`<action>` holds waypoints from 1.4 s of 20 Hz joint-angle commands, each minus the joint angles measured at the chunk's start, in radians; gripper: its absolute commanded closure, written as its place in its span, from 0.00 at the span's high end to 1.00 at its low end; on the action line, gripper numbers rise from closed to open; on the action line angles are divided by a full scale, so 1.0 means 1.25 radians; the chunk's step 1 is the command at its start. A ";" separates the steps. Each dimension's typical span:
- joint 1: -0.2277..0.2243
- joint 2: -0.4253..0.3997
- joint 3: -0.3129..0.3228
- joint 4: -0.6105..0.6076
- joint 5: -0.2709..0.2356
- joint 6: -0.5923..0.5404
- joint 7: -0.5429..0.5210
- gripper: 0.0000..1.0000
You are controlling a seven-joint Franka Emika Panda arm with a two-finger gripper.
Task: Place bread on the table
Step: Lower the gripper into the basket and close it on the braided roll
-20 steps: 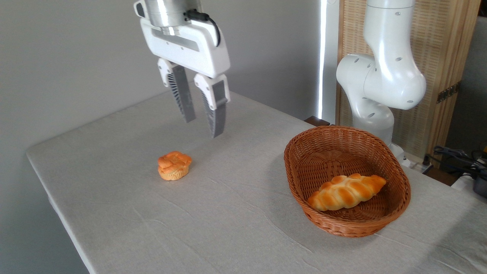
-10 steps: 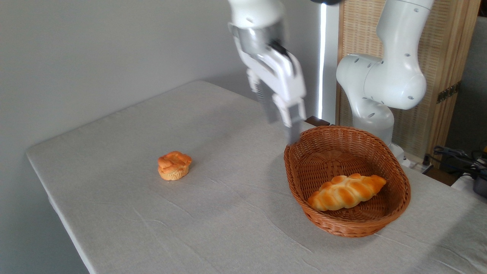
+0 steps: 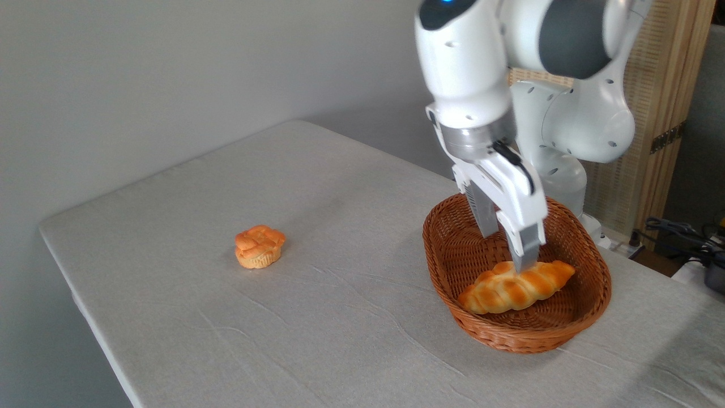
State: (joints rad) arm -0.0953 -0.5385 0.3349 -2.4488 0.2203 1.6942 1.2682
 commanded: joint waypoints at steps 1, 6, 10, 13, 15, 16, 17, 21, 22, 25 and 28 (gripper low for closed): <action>-0.005 -0.010 0.027 -0.028 0.054 0.053 0.035 1.00; -0.008 -0.007 0.030 -0.051 0.073 0.074 0.035 1.00; -0.008 -0.007 0.033 -0.082 0.074 0.105 0.033 1.00; -0.007 -0.006 0.045 -0.084 0.075 0.112 0.035 0.98; -0.011 -0.006 0.069 -0.088 0.075 0.120 0.051 0.92; -0.010 -0.006 0.072 -0.093 0.075 0.123 0.074 0.89; -0.010 -0.006 0.080 -0.100 0.075 0.128 0.082 0.83; -0.021 -0.002 0.088 -0.100 0.072 0.132 0.084 0.24; -0.028 0.004 0.088 -0.100 0.072 0.132 0.083 0.18; -0.028 0.006 0.093 -0.099 0.070 0.132 0.084 0.18; -0.028 0.006 0.094 -0.099 0.072 0.132 0.087 0.18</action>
State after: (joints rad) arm -0.1152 -0.5309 0.4317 -2.5675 0.2949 1.8400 1.3651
